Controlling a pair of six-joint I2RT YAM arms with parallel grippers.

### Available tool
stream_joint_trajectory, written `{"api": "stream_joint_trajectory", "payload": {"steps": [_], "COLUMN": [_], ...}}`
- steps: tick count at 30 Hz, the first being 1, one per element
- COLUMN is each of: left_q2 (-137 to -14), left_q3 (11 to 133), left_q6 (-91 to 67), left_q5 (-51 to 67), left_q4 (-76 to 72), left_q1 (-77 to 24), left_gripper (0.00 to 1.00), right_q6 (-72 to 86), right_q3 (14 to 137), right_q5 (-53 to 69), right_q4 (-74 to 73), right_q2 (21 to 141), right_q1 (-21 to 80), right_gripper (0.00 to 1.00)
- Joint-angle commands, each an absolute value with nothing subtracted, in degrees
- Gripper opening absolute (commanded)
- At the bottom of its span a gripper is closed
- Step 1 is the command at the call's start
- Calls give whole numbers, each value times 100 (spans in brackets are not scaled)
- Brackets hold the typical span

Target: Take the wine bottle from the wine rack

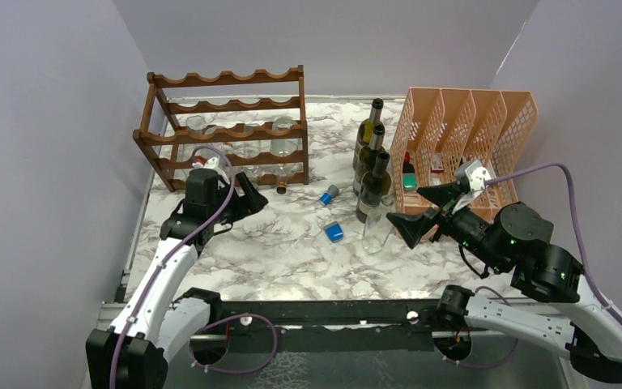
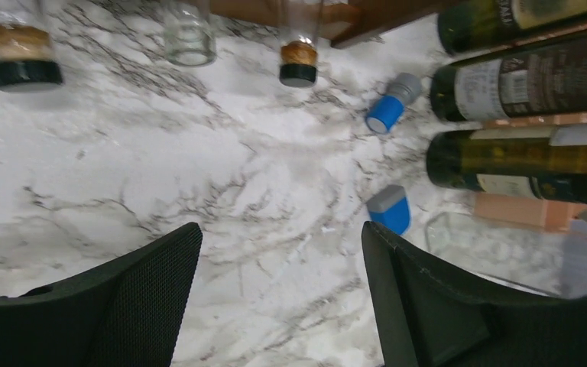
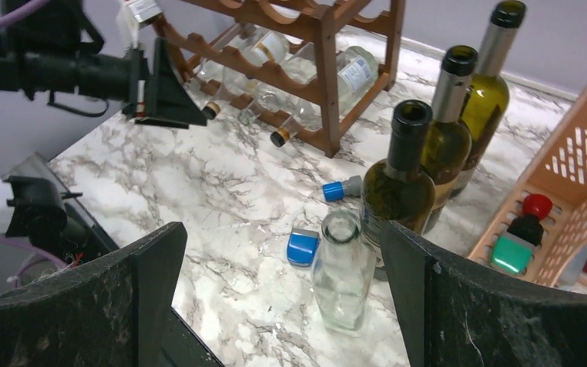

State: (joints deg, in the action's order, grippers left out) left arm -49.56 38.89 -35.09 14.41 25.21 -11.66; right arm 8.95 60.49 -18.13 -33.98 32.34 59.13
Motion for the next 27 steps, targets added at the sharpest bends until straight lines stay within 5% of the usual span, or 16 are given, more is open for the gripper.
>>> {"api": "stream_joint_trajectory", "payload": {"steps": [1,9,27], "left_q2": [-5178,-6092,-7807], "left_q3": [3871,3757,3493], "left_q6": [-2719,-2837,-3040], "left_q5": [423,-482,-999], "left_q4": [1788,630,-1601], "left_q1": [-1234,-1536,-1535], "left_gripper": [79,86,78], "right_q6": [278,76,712], "right_q3": [6192,7156,7372], "right_q5": [-898,-964,-1688], "right_q4": [-3075,-3871,-5459], "right_q2": [3345,4581,5109], "right_q1": [5896,5897,5897], "right_gripper": [100,100,100]}}
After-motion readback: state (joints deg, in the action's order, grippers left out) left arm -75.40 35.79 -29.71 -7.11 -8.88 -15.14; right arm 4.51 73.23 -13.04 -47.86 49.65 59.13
